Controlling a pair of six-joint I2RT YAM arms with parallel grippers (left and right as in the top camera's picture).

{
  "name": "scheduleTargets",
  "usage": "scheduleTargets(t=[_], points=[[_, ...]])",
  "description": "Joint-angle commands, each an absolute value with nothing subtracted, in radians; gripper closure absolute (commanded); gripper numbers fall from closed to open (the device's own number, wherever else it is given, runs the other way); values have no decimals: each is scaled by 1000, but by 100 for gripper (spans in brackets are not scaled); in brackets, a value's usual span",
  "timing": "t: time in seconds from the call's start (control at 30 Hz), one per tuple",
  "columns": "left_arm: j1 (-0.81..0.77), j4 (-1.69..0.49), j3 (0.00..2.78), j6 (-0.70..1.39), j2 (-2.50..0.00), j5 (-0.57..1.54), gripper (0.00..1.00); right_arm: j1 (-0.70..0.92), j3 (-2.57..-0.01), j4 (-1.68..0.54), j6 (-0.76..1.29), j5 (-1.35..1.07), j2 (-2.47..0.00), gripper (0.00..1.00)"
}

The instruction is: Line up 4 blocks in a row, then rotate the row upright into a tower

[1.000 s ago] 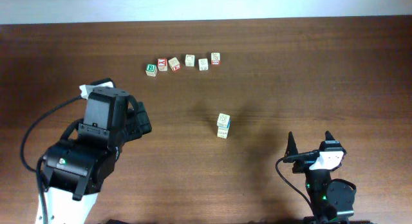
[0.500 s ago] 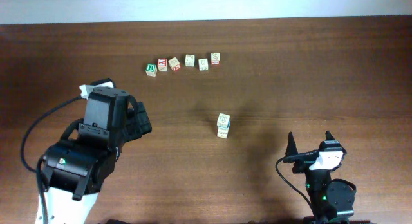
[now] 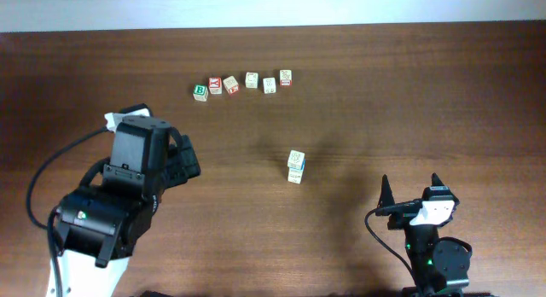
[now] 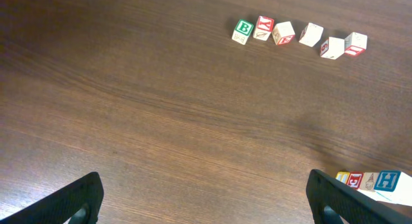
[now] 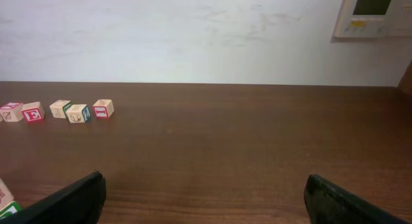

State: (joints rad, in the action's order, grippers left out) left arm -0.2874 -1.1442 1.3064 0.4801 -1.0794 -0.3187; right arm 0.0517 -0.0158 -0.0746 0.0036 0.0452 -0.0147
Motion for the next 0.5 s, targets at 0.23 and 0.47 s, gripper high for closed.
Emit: scheduleTargets(t=[0.23,0.47], points=[[-283,-504,748,234,-684,-384,1,44,-6,-75,4,61,-4,2],[-152,-164,247,68,-221,-186,1,44,-6,-75,4,61,-4,2]])
